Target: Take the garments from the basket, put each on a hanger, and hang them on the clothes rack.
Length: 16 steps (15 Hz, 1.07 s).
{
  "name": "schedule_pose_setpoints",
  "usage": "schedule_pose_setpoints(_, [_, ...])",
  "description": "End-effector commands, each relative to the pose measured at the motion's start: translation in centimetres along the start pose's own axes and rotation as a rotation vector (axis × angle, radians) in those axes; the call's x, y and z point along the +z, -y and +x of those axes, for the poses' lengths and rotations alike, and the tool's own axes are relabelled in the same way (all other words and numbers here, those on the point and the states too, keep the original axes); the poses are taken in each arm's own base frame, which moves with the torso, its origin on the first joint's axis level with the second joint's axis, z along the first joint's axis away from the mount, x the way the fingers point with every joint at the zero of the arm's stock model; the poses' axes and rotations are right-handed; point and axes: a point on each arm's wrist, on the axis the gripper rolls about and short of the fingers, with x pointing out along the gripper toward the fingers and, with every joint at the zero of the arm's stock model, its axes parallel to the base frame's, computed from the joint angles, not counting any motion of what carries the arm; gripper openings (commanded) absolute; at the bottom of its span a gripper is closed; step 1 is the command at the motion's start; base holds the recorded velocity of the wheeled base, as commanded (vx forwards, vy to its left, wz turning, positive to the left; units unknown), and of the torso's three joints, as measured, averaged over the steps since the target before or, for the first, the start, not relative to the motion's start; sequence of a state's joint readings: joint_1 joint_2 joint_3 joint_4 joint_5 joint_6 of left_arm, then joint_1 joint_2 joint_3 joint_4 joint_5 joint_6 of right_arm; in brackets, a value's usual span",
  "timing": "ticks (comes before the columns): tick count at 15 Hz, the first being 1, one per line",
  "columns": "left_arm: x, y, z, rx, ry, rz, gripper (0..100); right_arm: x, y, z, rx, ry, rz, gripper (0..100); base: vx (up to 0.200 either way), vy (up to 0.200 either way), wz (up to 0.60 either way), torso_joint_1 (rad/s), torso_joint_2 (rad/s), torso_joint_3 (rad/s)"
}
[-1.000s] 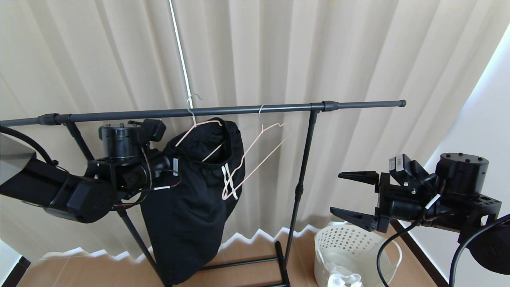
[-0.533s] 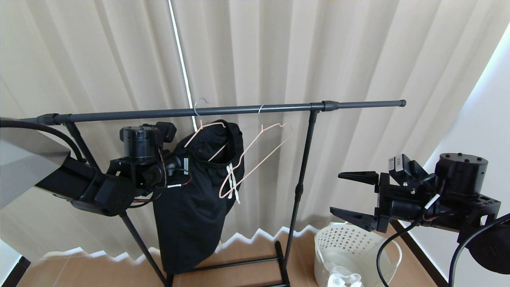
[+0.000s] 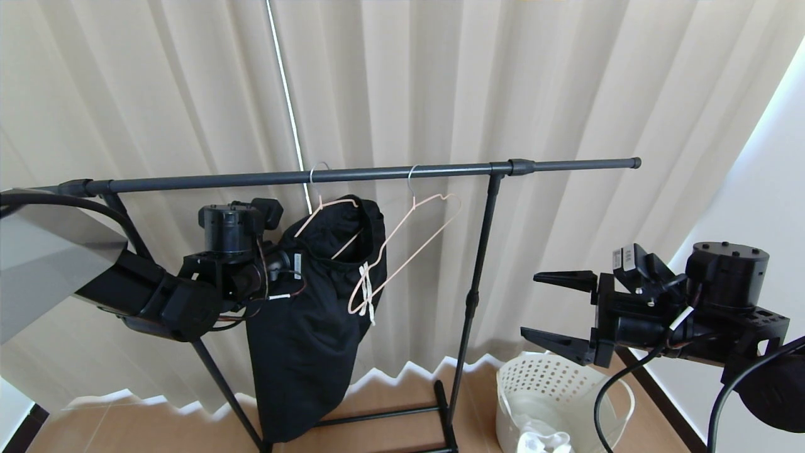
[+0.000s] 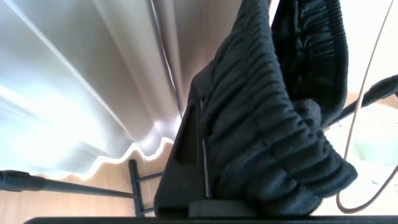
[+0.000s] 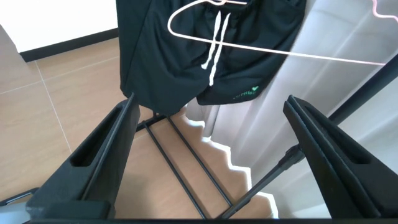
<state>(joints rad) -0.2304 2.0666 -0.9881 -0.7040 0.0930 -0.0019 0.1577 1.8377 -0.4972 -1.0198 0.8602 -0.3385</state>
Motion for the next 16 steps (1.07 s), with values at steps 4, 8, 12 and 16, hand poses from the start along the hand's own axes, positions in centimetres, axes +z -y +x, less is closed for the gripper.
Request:
schedule_pose_setpoints(4, [-0.1, -0.1, 0.0, 0.002, -0.003, -0.003, 0, 0.0, 0.0, 0.0, 0.001, -0.001, 0.001, 100, 0.0, 0.0, 0.0, 0.0, 0.0, 0.0])
schedule_pose_setpoints(8, [-0.1, -0.1, -0.3, 0.001, -0.003, 0.0, 100, 0.0, 0.0, 0.0, 0.001, 0.0, -0.001, 100, 0.0, 0.0, 0.0, 0.0, 0.0, 0.0])
schedule_pose_setpoints(12, [1.5, -0.6, -4.9, 0.002, 0.043, 0.001, 100, 0.2, -0.1, -0.1, -0.001, 0.005, -0.006, 100, 0.0, 0.0, 0.0, 0.0, 0.0, 0.0])
schedule_pose_setpoints(16, [3.2, -1.7, -13.5, 0.002, 0.016, 0.068, 100, 1.1, -0.4, -0.6, -0.006, 0.024, -0.03, 100, 0.0, 0.0, 0.0, 0.0, 0.0, 0.0])
